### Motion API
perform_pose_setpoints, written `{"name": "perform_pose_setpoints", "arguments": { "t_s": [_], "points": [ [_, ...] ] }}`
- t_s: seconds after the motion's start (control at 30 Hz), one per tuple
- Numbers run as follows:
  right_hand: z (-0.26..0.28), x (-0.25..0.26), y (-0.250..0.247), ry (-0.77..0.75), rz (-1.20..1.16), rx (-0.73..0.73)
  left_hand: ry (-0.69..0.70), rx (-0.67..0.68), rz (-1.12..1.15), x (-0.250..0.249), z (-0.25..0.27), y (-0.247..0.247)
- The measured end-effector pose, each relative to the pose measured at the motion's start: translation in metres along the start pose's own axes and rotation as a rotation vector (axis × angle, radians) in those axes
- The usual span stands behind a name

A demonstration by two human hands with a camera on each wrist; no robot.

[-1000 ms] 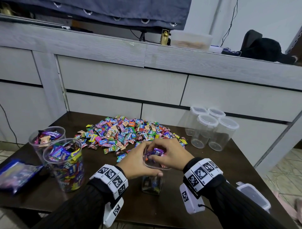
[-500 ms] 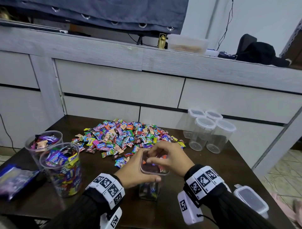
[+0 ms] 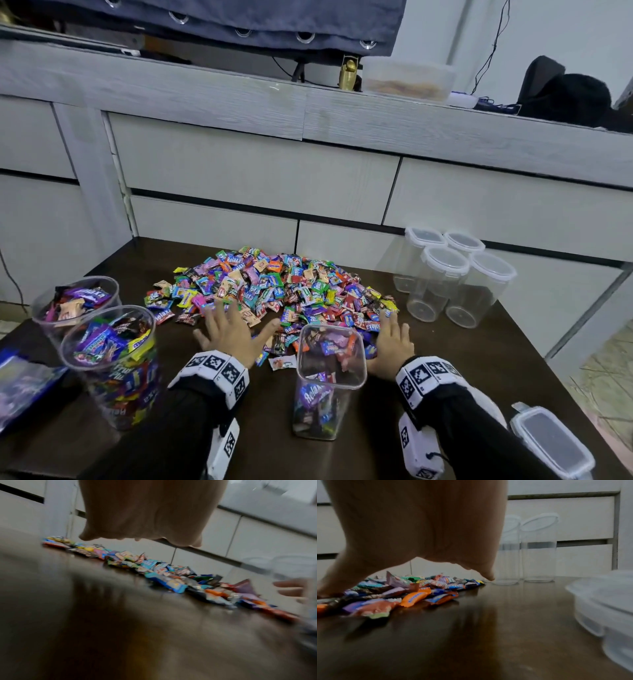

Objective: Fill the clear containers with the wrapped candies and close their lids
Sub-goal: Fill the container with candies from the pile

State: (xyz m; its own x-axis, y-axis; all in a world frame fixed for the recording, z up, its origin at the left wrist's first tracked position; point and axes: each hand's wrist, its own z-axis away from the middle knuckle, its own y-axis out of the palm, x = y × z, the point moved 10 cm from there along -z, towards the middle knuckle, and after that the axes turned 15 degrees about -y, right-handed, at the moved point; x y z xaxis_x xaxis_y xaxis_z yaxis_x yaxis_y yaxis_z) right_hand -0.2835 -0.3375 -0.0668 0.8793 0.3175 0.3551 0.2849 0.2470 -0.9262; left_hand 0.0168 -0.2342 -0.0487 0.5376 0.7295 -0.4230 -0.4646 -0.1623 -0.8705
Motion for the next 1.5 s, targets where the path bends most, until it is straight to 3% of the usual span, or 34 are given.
{"name": "perform_pose_setpoints", "arguments": {
  "t_s": [0.13,0.23,0.33,0.6,0.7,0.83,1.0,1.3,1.5],
  "points": [
    [-0.026,-0.007,0.016,0.077,0.075,-0.023,-0.205,-0.06,-0.021,0.023,-0.036,-0.003],
    [-0.044,0.005,0.02,0.092,0.049,-0.06,-0.258,0.029,-0.123,0.027,-0.062,0.005],
    [-0.053,0.021,0.023,0.078,0.032,-0.024,-0.177,0.081,-0.149,0.014,-0.073,0.018],
    [-0.065,0.088,0.025,-0.303,0.252,0.094,0.243,0.275,-0.291,-0.047,-0.039,0.076],
    [-0.063,0.094,0.033,-0.349,0.205,0.189,0.36,0.322,-0.375,-0.063,-0.02,0.091],
    [-0.063,0.098,0.022,-0.388,0.319,0.095,0.377,0.214,-0.444,-0.067,-0.016,0.089],
    [-0.066,0.102,0.017,-0.412,0.273,0.1,0.395,0.093,-0.426,-0.071,-0.013,0.076],
    [-0.063,0.107,0.017,-0.442,0.249,0.162,0.473,0.19,-0.3,-0.082,-0.008,0.046],
    [-0.059,0.102,0.003,-0.461,0.092,0.11,0.532,0.142,-0.307,-0.086,-0.001,0.032]
  ]
}}
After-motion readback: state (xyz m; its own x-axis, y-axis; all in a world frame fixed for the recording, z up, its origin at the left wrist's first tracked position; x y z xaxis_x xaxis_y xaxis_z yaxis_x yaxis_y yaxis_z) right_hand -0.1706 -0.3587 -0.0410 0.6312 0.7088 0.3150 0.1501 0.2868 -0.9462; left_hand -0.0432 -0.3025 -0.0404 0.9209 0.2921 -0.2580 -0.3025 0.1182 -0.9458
